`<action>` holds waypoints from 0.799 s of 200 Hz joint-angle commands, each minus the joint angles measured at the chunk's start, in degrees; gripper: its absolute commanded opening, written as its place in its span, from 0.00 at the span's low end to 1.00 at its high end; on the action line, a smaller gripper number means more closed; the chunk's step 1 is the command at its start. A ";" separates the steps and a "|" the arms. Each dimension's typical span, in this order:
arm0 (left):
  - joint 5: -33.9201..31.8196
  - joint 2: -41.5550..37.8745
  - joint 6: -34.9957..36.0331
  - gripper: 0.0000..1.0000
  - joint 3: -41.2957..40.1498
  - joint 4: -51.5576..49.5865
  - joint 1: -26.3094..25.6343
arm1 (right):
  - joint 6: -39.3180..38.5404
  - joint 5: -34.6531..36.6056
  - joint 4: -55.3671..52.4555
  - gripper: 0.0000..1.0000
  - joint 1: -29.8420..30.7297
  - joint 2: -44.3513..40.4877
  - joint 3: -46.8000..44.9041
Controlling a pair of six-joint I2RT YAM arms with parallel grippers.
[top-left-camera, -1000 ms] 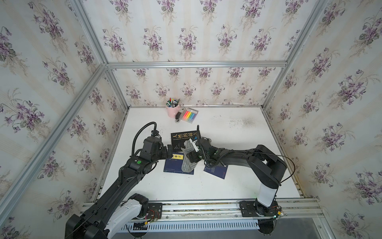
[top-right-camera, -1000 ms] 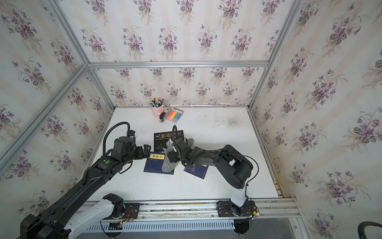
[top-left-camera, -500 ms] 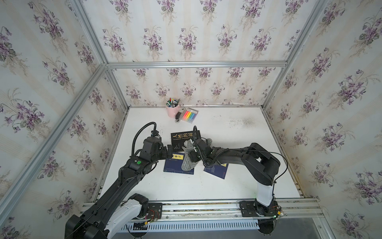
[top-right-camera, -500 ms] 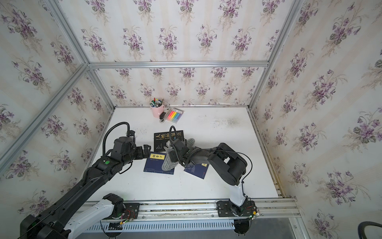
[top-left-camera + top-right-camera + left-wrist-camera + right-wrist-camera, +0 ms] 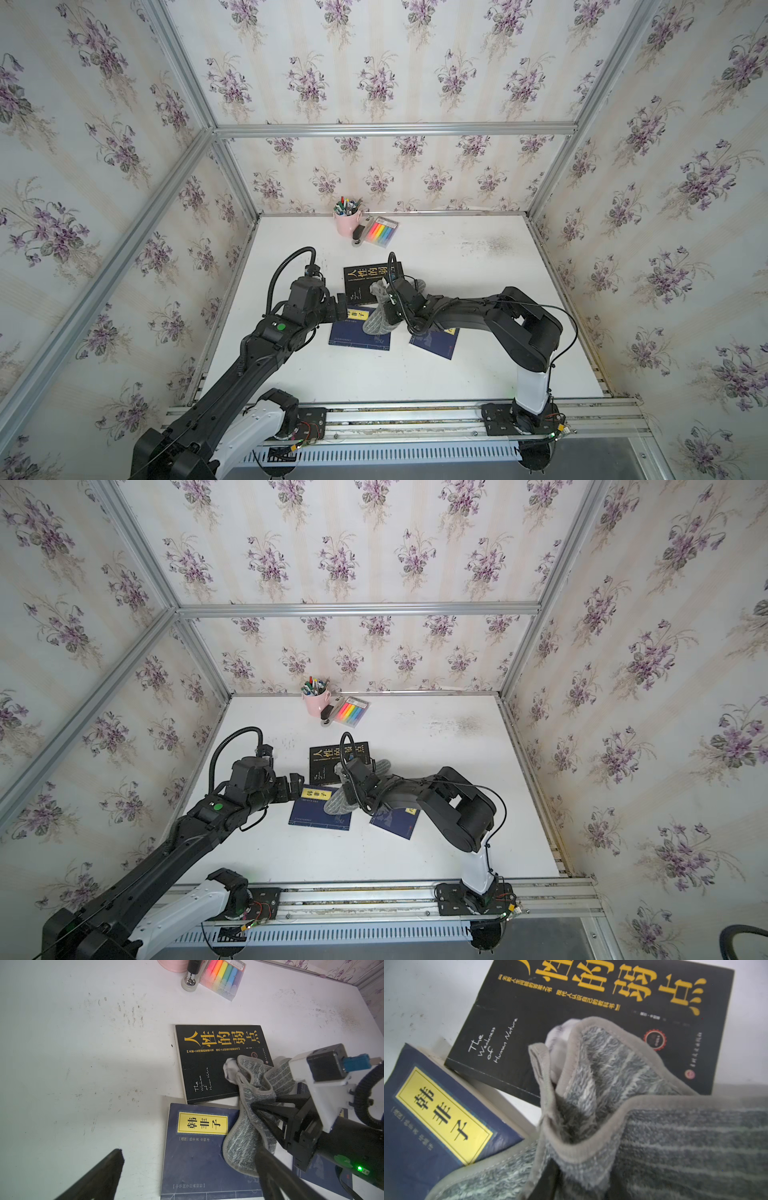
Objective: Wipe the cover of the book
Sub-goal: Pick up the cleaning item from the book.
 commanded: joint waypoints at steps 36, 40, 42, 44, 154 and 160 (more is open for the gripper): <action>0.63 1.97 -2.61 1.00 -2.03 -0.36 -0.34 | -2.69 3.25 -4.52 0.00 -0.14 -5.94 -0.32; 0.72 1.82 -2.66 1.00 -2.34 -0.38 -0.41 | -2.85 3.22 -4.56 0.00 -0.15 -6.64 -0.31; 0.68 1.72 -2.73 1.00 -2.51 -0.38 -0.43 | -2.90 3.18 -4.62 0.00 -0.10 -6.92 -0.26; 0.69 1.66 -2.81 1.00 -2.71 -0.45 -0.48 | -3.02 3.10 -4.62 0.00 -0.13 -7.33 -0.30; 7.11 0.70 -4.87 1.00 -9.57 1.11 -0.36 | -5.89 5.64 -8.53 0.00 -0.74 -24.84 -0.50; 7.86 1.28 -4.86 1.00 -9.76 1.71 -0.44 | -6.06 6.04 -8.89 0.00 -0.75 -25.91 -0.69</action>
